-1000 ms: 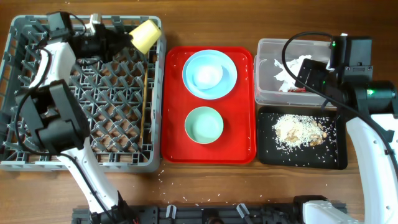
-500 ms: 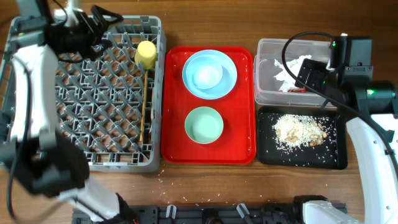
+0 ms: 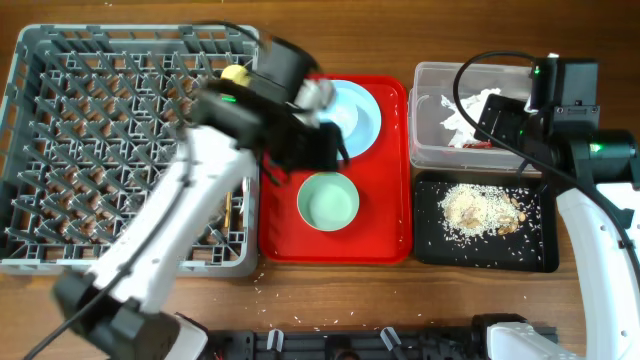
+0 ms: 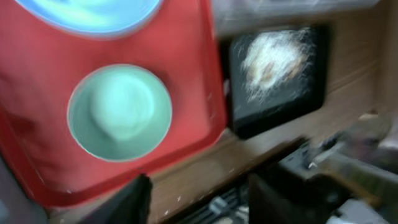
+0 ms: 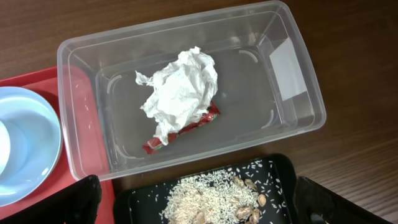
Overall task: Sort waste into correct bins and load items into the dishwasher rack
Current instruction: 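Reach the left gripper to the green saucer and grasp it, then carry the green saucer left and set it in the rack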
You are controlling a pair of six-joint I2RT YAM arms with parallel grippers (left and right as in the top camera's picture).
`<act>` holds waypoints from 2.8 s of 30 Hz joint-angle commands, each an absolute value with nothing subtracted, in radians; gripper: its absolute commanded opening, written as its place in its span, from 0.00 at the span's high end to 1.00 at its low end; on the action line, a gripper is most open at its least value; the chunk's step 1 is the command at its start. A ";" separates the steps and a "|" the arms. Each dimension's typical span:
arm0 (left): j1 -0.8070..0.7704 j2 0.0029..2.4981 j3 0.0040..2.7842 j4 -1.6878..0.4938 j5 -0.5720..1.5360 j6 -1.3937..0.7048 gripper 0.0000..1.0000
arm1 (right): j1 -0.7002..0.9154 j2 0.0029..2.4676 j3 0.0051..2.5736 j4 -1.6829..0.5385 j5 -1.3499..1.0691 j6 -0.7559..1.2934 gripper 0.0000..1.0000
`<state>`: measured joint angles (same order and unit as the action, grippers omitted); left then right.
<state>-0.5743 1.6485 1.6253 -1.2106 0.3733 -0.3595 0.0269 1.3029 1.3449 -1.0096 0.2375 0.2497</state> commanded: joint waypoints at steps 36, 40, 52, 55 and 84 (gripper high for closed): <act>-0.866 1.890 1.451 -1.089 -0.282 -0.523 0.64 | 0.023 1.292 1.346 -1.007 0.255 0.263 0.01; -0.860 1.895 1.388 -1.038 -0.282 -0.533 0.69 | 0.023 1.292 1.346 -1.007 0.255 0.263 0.00; -0.844 1.895 1.283 -0.969 -0.281 -0.532 0.96 | 0.023 1.292 1.346 -1.007 0.255 0.263 0.00; -0.842 1.888 1.306 -0.978 -0.231 -0.532 0.96 | 0.023 1.292 1.346 -1.007 0.255 0.263 0.00; 0.244 2.110 1.747 -1.481 1.195 0.419 0.96 | 0.023 1.292 1.346 -1.007 0.255 0.263 0.00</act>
<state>0.2405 2.0705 1.7523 -1.4933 1.2293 0.3740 0.0269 1.3029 1.3449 -1.0096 0.2375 0.2497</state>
